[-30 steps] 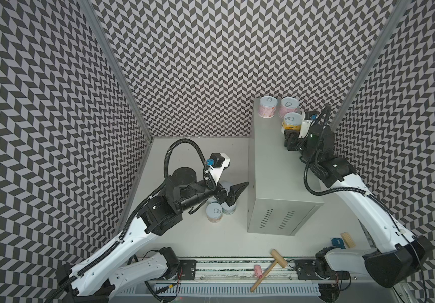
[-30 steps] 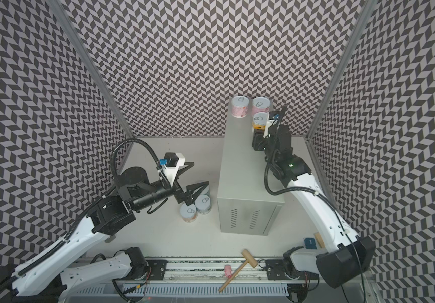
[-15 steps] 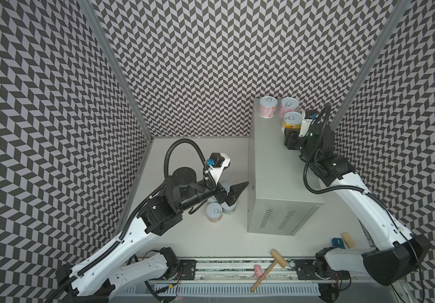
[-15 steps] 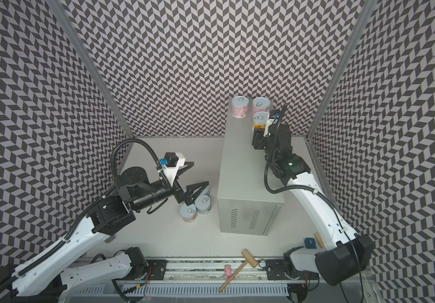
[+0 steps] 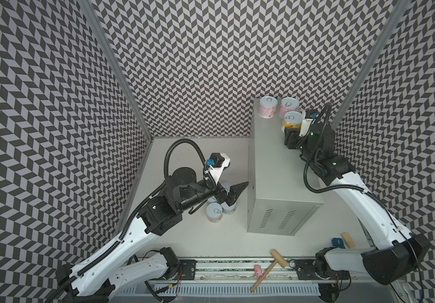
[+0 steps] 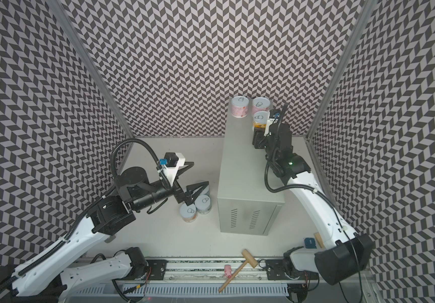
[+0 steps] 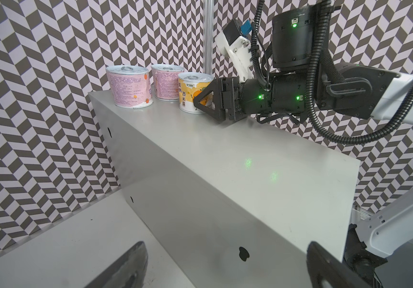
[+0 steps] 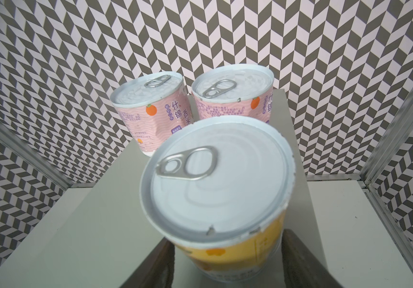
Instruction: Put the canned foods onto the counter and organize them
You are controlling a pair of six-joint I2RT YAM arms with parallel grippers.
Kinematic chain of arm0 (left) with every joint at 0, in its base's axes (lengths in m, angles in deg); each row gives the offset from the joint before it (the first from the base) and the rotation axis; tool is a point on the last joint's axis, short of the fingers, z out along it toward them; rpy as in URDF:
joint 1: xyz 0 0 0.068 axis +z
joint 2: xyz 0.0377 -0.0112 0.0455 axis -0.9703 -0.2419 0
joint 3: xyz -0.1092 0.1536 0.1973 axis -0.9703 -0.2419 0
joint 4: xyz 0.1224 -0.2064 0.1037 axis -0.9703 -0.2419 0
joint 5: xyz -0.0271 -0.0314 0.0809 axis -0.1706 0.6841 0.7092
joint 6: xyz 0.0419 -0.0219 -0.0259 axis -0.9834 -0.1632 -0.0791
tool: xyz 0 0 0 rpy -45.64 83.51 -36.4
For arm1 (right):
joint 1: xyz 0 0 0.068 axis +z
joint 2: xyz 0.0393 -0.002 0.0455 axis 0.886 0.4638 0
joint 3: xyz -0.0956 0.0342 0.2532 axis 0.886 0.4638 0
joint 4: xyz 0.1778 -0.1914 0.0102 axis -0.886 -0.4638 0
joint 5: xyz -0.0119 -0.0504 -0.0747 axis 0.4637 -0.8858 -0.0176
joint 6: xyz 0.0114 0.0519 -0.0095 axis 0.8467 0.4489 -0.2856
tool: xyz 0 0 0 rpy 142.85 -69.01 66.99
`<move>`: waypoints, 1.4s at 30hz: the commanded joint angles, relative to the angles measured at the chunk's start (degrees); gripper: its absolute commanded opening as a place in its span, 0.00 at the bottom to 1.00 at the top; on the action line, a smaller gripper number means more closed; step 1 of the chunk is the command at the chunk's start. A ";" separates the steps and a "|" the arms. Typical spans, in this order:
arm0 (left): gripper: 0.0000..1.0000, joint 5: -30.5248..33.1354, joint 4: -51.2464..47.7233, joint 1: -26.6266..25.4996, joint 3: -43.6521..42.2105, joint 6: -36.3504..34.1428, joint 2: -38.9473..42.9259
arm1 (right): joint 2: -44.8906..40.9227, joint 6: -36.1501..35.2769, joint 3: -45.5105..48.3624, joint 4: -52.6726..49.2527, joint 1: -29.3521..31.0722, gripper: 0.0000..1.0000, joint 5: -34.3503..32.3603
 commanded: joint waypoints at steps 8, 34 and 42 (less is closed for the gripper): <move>1.00 0.20 0.86 0.30 -0.47 -0.39 0.51 | -4.76 -1.20 1.16 -5.53 -0.46 0.88 5.04; 1.00 18.43 -21.14 8.84 1.99 21.04 -7.86 | -6.16 -6.37 -20.49 -15.41 0.23 0.99 30.98; 1.00 11.86 -24.48 15.17 -4.21 25.97 -9.14 | -1.73 -13.43 -21.70 -24.68 17.72 1.00 21.39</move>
